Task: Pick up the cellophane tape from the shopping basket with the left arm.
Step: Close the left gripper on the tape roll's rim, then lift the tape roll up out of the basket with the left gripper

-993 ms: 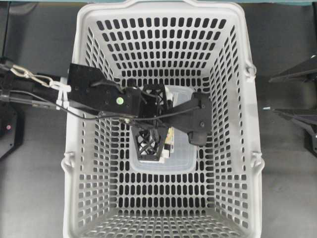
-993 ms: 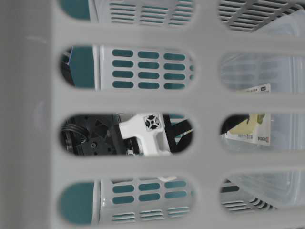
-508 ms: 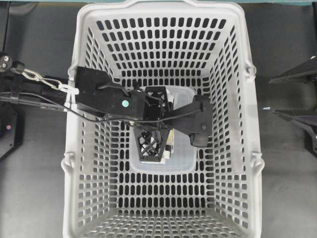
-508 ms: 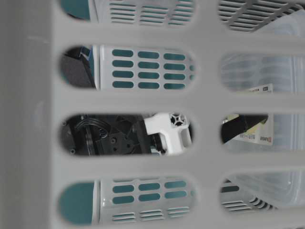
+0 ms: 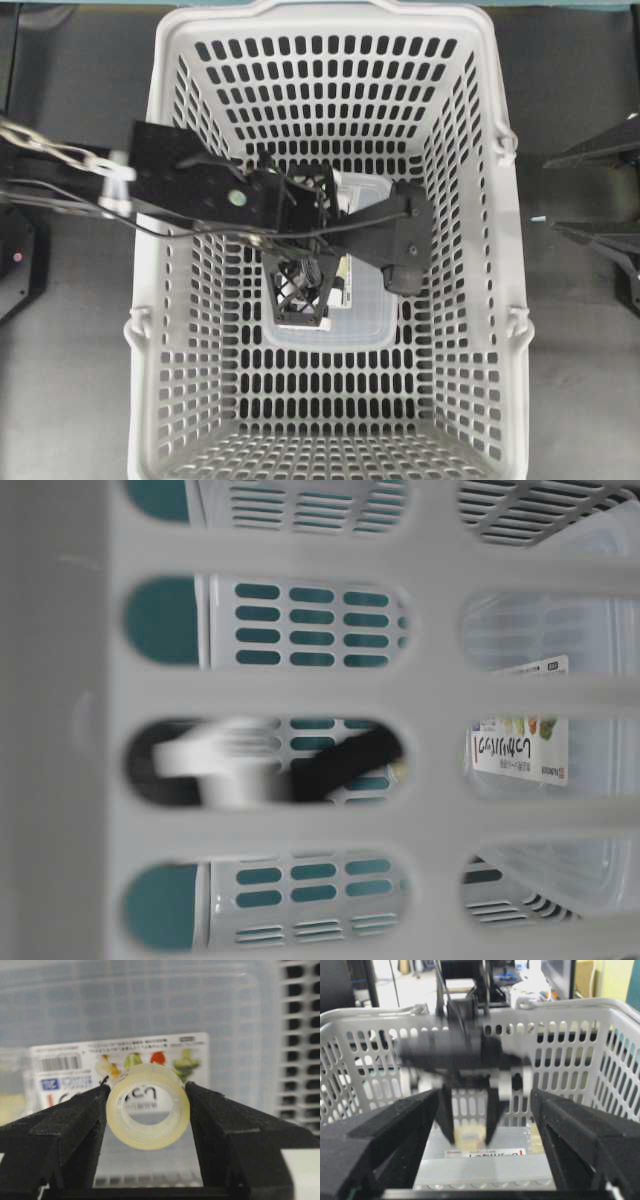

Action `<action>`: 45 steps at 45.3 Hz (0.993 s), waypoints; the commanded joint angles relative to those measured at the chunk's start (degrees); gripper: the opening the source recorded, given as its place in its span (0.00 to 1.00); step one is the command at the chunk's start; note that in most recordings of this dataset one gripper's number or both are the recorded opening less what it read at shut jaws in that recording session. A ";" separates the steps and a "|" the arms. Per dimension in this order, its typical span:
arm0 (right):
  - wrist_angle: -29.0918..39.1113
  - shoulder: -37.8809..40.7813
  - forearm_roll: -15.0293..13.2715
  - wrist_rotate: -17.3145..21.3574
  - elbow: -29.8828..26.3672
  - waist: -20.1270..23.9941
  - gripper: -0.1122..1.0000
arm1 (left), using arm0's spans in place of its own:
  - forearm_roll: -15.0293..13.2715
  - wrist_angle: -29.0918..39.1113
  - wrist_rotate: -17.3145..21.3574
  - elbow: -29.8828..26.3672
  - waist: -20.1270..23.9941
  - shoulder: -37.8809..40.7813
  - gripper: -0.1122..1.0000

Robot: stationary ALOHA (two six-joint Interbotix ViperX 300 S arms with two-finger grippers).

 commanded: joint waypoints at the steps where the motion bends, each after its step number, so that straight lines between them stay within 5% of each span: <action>1: -0.70 0.35 0.18 0.00 -0.53 0.09 0.75 | 0.18 5.63 0.00 -6.50 -1.05 -3.25 0.55; 14: -1.14 0.26 0.18 0.00 -0.53 0.09 0.75 | 0.18 19.51 -0.79 -17.84 -1.67 -3.34 0.55; 45: -1.32 0.26 0.18 0.00 -0.53 0.18 0.75 | 0.18 18.72 -0.18 -17.93 -1.32 -1.23 0.55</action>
